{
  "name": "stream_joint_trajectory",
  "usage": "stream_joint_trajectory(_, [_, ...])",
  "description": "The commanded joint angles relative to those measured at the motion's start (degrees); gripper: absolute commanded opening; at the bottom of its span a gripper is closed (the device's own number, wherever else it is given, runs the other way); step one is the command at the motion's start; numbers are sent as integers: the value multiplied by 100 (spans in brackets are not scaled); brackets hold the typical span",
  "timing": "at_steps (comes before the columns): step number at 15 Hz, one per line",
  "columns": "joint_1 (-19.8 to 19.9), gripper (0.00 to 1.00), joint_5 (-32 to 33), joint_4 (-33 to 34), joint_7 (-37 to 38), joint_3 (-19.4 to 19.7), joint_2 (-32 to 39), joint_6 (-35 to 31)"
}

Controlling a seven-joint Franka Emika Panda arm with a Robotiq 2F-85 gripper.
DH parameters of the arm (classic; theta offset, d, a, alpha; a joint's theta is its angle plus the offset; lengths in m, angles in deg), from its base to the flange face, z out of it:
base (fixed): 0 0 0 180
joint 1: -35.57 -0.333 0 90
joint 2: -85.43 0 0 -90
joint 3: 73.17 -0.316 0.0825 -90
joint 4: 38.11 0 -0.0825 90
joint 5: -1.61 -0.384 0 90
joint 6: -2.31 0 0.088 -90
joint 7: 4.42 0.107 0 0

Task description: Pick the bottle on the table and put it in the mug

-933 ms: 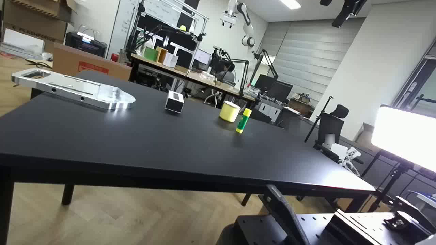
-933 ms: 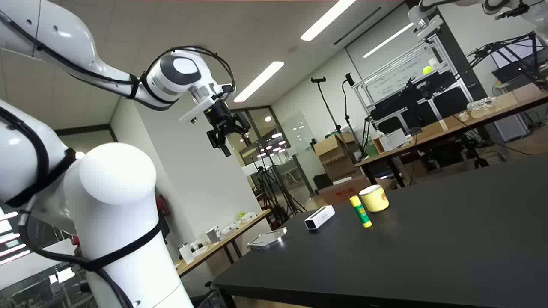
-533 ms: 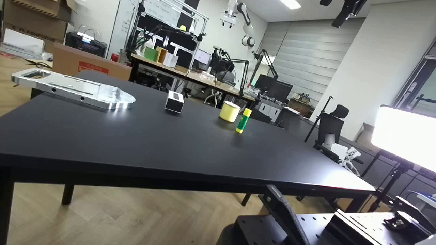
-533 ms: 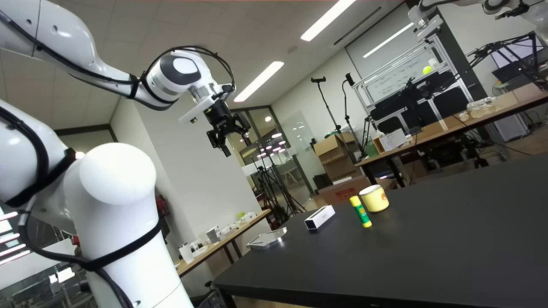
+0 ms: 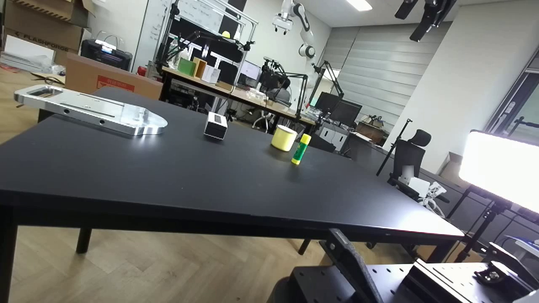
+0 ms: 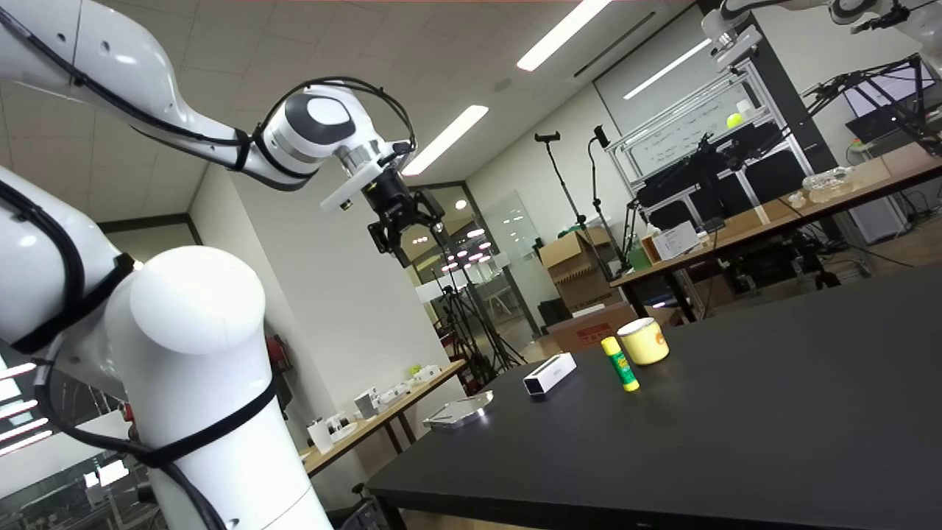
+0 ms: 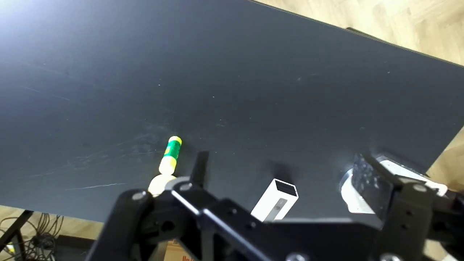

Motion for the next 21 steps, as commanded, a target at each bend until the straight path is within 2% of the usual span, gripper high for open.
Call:
stream_joint_trajectory(1, [284, 100, 371, 335, -465, 332, 691, -345])
stream_joint_trajectory(3, [404, 100, 607, 588, -1004, 593, 1240, -639])
stream_joint_trajectory(5, [429, 100, 646, 993, -1635, 875, 1862, -631])
stream_joint_trajectory(8, [372, 100, 182, 1819, -2780, 1247, 2893, -273])
stream_joint_trajectory(9, [363, 100, -89, 2049, -3269, 1313, 3165, -143])
stream_joint_trajectory(10, [480, 100, -142, 2289, -3430, 1242, 3438, 35])
stream_joint_trajectory(12, [680, 100, 30, 2627, -3343, 1074, 3778, 299])
stream_joint_trajectory(13, [732, 100, -23, 2073, -3299, 1009, 3370, -88])
stream_joint_trajectory(16, [808, 100, -6, 2457, -3319, 933, 3781, 98])
stream_joint_trajectory(21, [812, 100, -6, 2496, -3323, 920, 3789, 122])
